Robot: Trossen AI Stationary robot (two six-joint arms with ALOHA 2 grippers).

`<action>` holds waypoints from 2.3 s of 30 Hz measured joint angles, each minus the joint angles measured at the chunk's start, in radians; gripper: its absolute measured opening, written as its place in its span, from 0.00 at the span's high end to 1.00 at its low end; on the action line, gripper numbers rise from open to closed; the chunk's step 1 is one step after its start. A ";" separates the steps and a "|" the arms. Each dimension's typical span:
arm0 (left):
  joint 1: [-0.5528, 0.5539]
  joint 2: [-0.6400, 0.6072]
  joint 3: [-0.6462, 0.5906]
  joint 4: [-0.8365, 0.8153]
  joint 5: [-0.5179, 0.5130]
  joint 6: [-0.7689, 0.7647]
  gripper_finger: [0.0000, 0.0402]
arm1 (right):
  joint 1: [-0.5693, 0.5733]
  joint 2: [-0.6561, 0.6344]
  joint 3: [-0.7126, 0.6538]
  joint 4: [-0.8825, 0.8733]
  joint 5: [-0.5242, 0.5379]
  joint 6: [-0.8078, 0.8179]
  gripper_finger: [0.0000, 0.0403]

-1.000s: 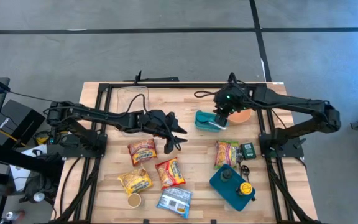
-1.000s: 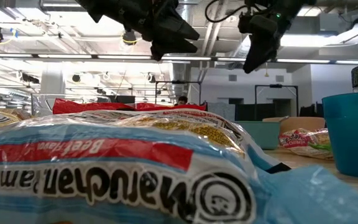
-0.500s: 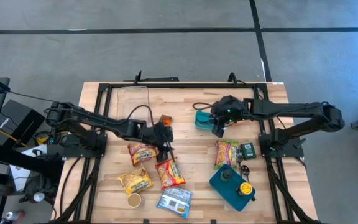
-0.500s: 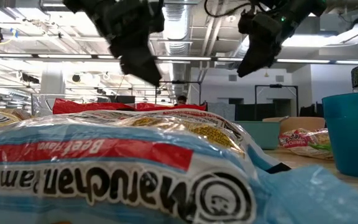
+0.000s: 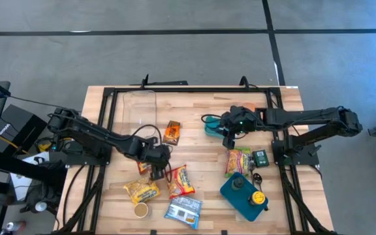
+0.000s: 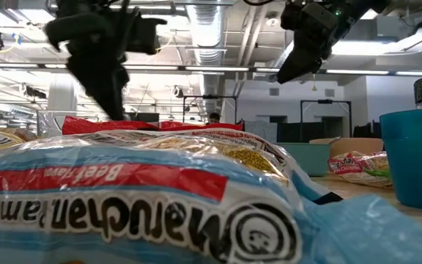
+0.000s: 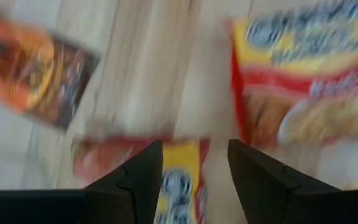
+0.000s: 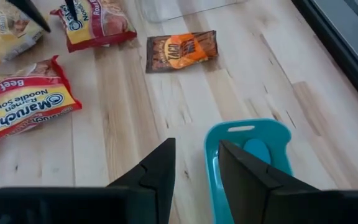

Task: Pick & Place Food Item
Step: Put the yellow noodle pack into the transparent bin

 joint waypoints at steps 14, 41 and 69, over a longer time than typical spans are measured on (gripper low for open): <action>-0.013 -0.099 0.000 -0.172 0.071 -0.189 0.56 | 0.001 0.000 0.000 0.013 0.001 0.000 0.71; -0.043 -0.211 -0.040 -0.207 0.181 -0.390 0.56 | 0.003 0.000 0.000 -0.004 -0.003 0.027 0.71; -0.042 -0.215 -0.347 0.248 0.359 -0.423 0.56 | 0.003 0.000 0.000 -0.006 -0.004 0.035 0.71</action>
